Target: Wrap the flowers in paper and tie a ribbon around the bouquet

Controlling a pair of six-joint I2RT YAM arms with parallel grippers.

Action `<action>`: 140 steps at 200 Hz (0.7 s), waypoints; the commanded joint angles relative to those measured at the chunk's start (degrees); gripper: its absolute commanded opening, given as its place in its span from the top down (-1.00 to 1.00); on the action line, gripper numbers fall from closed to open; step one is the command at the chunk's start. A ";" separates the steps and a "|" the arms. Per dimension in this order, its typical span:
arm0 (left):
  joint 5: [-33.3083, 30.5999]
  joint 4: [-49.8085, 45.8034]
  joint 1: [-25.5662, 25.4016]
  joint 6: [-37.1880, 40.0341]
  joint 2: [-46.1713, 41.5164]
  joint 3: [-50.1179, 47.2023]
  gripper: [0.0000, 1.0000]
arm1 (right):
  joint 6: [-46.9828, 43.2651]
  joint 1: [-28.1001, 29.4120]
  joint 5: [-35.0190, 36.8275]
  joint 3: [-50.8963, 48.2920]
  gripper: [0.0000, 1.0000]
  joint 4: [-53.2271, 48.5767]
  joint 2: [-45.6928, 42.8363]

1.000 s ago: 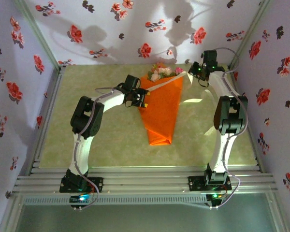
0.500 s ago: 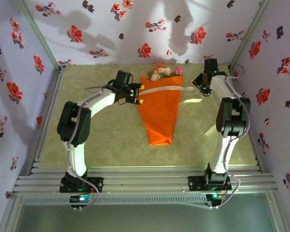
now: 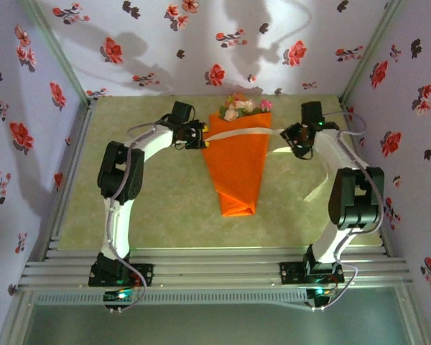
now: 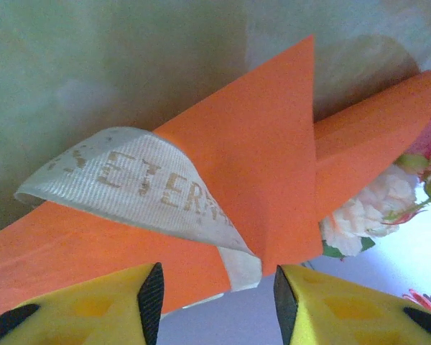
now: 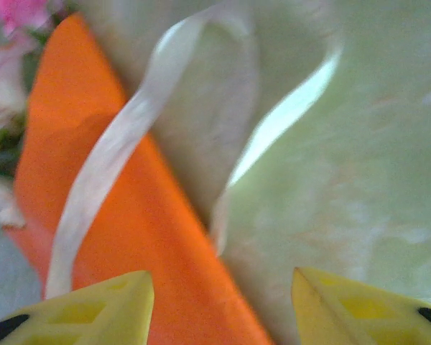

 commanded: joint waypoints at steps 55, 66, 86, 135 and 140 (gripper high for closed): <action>2.20 0.17 -1.99 0.54 4.03 3.58 0.71 | -13.38 -13.63 9.19 -2.54 -0.20 -14.40 -0.04; 3.32 1.50 -2.42 0.57 4.33 3.20 0.80 | -13.00 -13.71 10.98 -6.26 -0.22 -14.43 -1.50; 4.00 3.47 -2.87 0.93 3.45 1.05 0.95 | -13.89 -13.82 8.15 -11.68 -0.20 -10.34 -1.95; 4.96 4.68 -3.14 4.03 0.83 -1.50 1.00 | -16.01 -12.74 5.52 -12.11 0.36 -10.16 3.49; 5.10 4.68 -3.13 4.42 0.71 -1.57 1.00 | -15.64 -12.68 5.42 -12.68 0.46 -10.02 3.27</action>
